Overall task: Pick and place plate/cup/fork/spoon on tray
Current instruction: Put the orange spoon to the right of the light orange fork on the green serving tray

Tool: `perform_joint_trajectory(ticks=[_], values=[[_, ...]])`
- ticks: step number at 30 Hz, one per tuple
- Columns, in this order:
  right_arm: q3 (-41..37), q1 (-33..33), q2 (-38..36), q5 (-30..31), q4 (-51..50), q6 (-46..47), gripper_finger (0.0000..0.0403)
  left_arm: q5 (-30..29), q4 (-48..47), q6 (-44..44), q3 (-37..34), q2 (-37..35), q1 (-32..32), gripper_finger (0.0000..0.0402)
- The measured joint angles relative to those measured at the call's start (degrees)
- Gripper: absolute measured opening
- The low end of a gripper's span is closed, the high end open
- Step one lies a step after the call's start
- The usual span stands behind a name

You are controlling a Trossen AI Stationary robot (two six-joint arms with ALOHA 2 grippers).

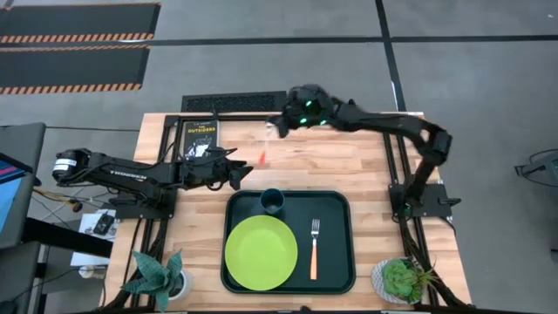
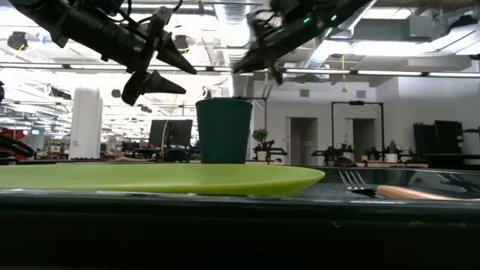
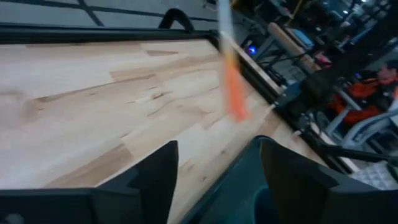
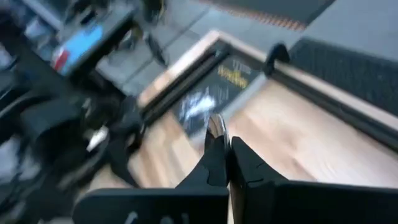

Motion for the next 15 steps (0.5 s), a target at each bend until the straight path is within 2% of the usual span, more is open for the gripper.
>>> perform_joint_trajectory(ticks=[3, 8, 11, 15], values=[[0.0, -1.83, -5.68, -4.33, -12.2, -3.49, 0.0003, 1.48, 0.25, 0.23, 0.0, 0.0, 0.0, 0.023], [-0.15, 2.25, -15.19, -3.78, -31.16, -6.91, 0.0003, 3.78, 0.17, 0.58, -0.01, 0.0, 0.0, 0.0238], [-4.12, 7.89, -21.02, -2.48, -34.88, -5.32, 0.0003, 4.2, 0.14, 0.6, -0.01, 0.0, 0.0, 0.0238], [-14.41, 17.08, -28.22, 0.79, -34.56, 4.08, 0.0003, 5.07, 0.1, 0.28, -0.01, 0.0, 0.0, 0.0238]])
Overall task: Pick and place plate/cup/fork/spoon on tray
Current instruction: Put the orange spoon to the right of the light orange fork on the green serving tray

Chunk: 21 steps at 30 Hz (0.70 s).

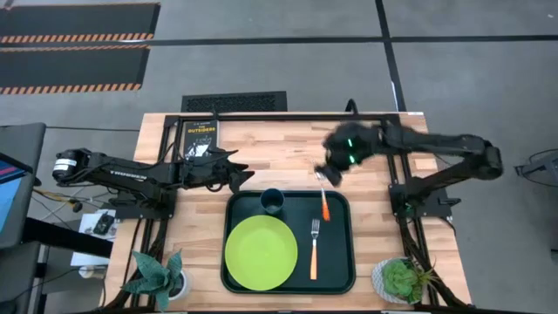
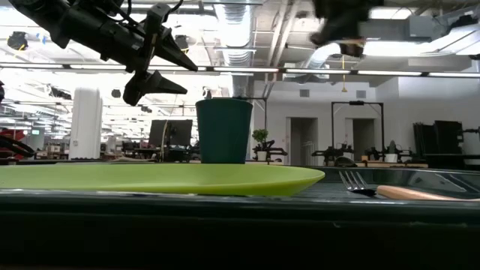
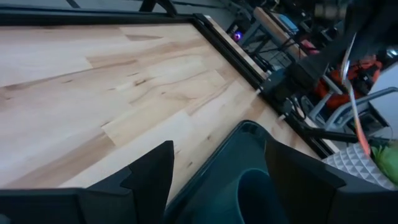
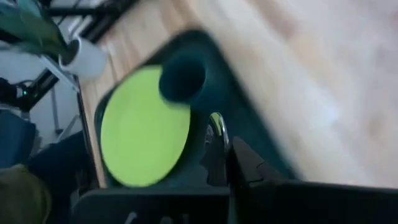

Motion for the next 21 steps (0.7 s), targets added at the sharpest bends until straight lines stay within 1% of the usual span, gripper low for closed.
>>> perform_joint_trajectory(ticks=[2, 4, 7, 9, 13, 16, 19, 21], values=[[-6.52, 4.93, -3.11, 3.1, 2.84, 7.03, 0.0003, 0.21, 0.0, -0.01, -0.01, 0.0, 0.02, 0.0238], [-13.03, 9.89, -5.5, 5.43, 7.91, 12.97, 0.0003, 0.16, 0.0, 0.06, 0.01, 0.0, 0.0, 0.0238], [-21.44, 16.68, -7.59, 8.96, 18.58, 19.32, 0.0004, -0.02, -0.03, 0.49, 0.01, 0.0, 0.0, 0.0238], [-26.2, 20.49, -8.02, 10.55, 23.59, 22.99, 0.0004, -0.07, -0.03, 0.57, 0.01, 0.0, 0.0, 0.0238], [-34.65, 27.09, -6.38, 15.09, 34.74, 30.79, 0.0003, -0.32, -0.05, 1.22, 0.01, 0.0, 0.0, 0.0238], [-40.29, 30.74, -4.11, 18.45, 43.65, 36.78, 0.0004, -0.47, -0.06, 1.22, 0.01, 0.0, 0.0, 0.0238], [-44.07, 33.02, -1.97, 21.09, 51.48, 40.33, 0.0004, -1.04, -0.07, 1.2, 0.01, 0.0, 0.0, 0.0238], [-45.13, 34.06, -0.85, 22.47, 54.03, 40.79, 0.0003, -1.54, -0.07, 1.2, 0.01, 0.0, 0.01, 0.0238]])
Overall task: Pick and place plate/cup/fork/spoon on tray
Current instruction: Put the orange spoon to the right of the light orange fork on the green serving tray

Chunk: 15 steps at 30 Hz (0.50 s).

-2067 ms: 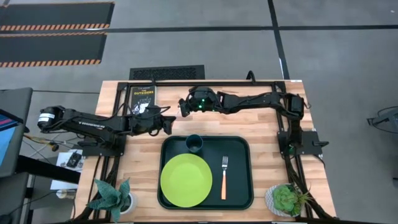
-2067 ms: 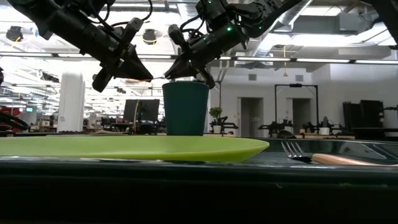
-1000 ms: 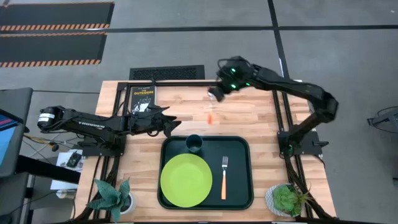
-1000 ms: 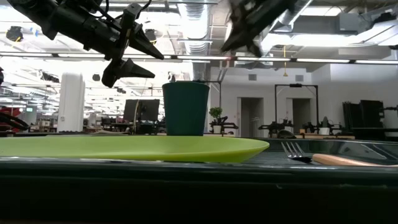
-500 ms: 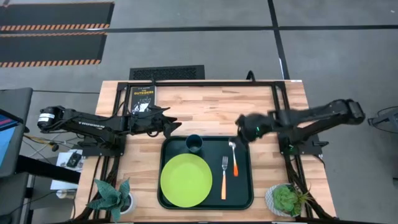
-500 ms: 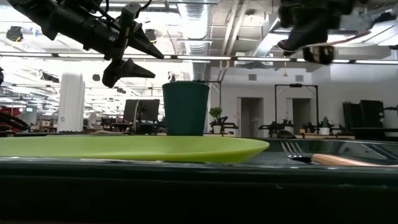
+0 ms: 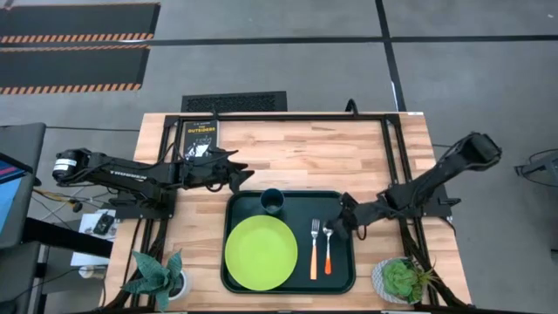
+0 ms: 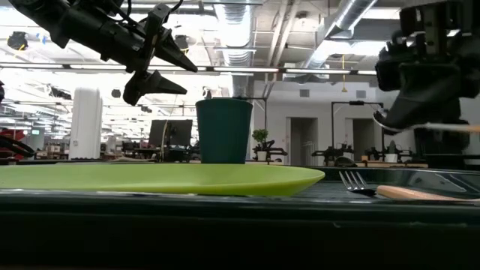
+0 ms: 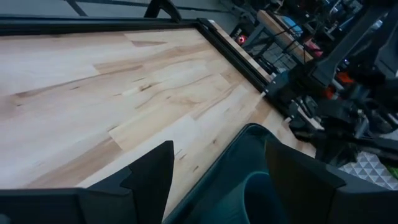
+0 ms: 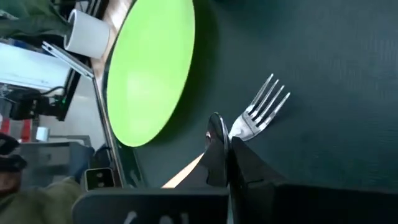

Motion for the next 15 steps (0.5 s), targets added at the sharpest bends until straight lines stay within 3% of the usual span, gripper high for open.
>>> perform_joint_trajectory(ticks=[15], values=[[-0.65, 1.71, 9.53, 1.08, 3.02, 2.97, 0.0006, -0.62, 0.01, 0.02, 0.0, 0.0, 0.01, 0.0238]])
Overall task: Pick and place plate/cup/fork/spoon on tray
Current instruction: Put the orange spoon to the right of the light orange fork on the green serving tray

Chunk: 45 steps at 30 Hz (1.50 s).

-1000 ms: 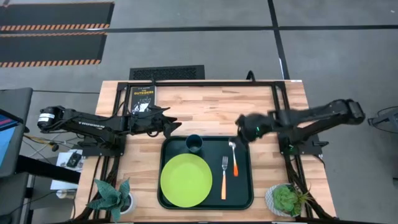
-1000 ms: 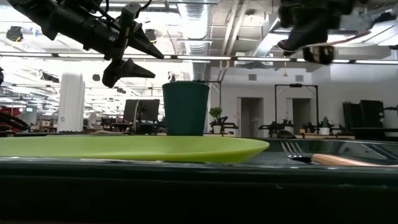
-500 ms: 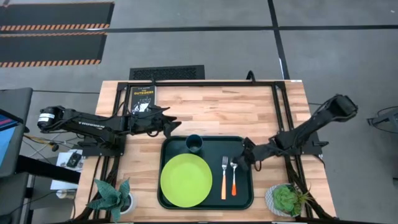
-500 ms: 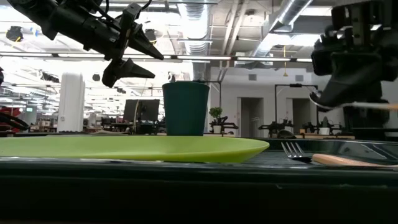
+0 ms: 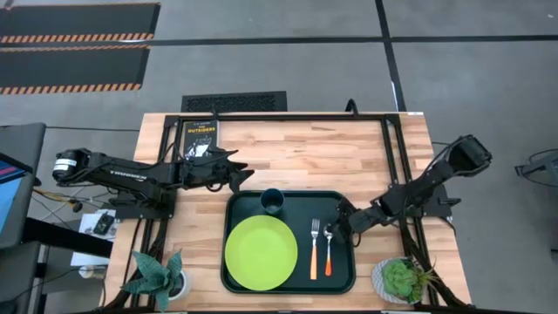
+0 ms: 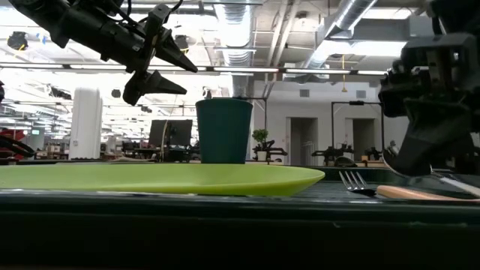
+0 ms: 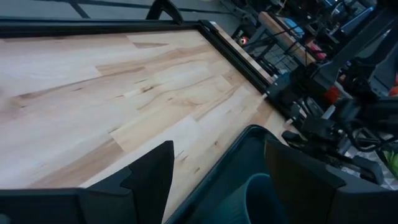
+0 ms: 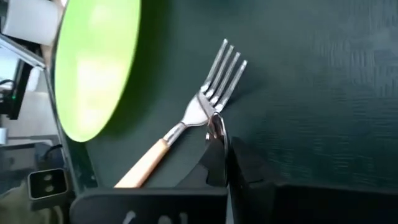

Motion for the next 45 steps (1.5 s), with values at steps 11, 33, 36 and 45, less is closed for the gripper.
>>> perform_joint_trajectory(ticks=[11, 33, 36, 45], values=[[0.09, 0.01, 3.46, -0.04, -0.14, 2.78, 0.0032, -0.77, 0.0, 0.0, 0.01, 0.0, 0.0, 0.0238], [0.98, 0.24, 3.27, -0.02, -0.48, 2.12, 0.0116, -1.29, 0.01, 0.02, 0.02, 0.0, 0.53, 0.0238], [1.21, 0.24, 3.27, -0.04, -0.85, 2.04, 0.0138, -1.26, 0.02, 0.0, 0.02, 0.0, 0.87, 0.0238], [1.57, 0.24, 3.27, -0.2, -0.56, 2.14, 0.0184, -1.26, 0.02, 0.01, 0.02, 0.0, 0.87, 0.0238]])
